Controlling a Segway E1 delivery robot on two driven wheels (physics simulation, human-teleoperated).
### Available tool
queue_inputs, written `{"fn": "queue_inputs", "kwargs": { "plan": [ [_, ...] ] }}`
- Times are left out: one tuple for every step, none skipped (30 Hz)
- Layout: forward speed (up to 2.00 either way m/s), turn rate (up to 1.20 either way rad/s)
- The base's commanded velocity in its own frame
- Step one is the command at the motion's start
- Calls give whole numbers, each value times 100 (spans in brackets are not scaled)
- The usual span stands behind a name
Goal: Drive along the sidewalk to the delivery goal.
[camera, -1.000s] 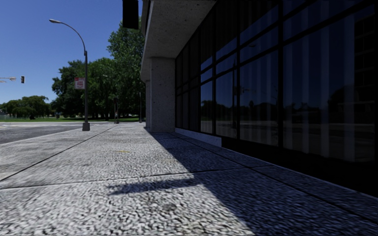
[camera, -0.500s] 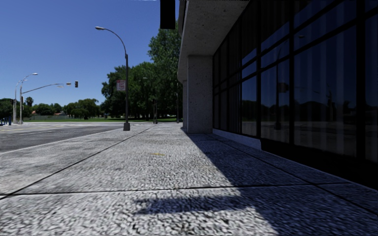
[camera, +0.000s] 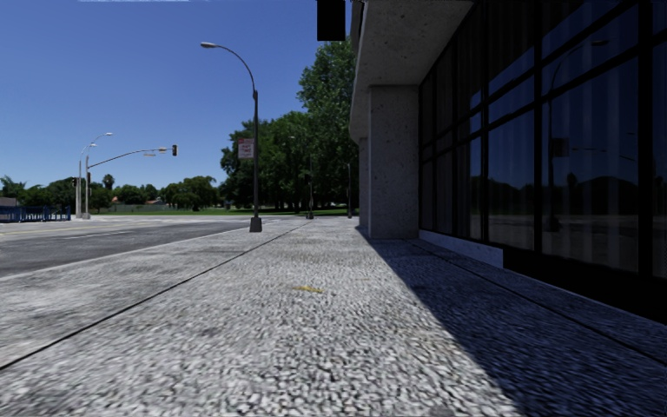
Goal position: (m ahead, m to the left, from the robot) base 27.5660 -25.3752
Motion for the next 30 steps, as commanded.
{"fn": "queue_inputs", "kwargs": {
  "plan": [
    [197,32],
    [197,31],
    [197,28],
    [197,24],
    [197,18],
    [197,18],
    [197,13],
    [197,10],
    [197,9],
    [197,9],
    [197,7],
    [197,0],
    [197,0],
    [197,0],
    [198,0],
    [198,0],
    [198,0],
    [198,0],
    [198,0],
    [198,0],
    [198,0],
    [198,0],
    [199,0],
    [199,0],
    [199,0],
    [199,0],
    [199,0],
    [199,0],
    [200,0],
    [200,0]
  ]
}}
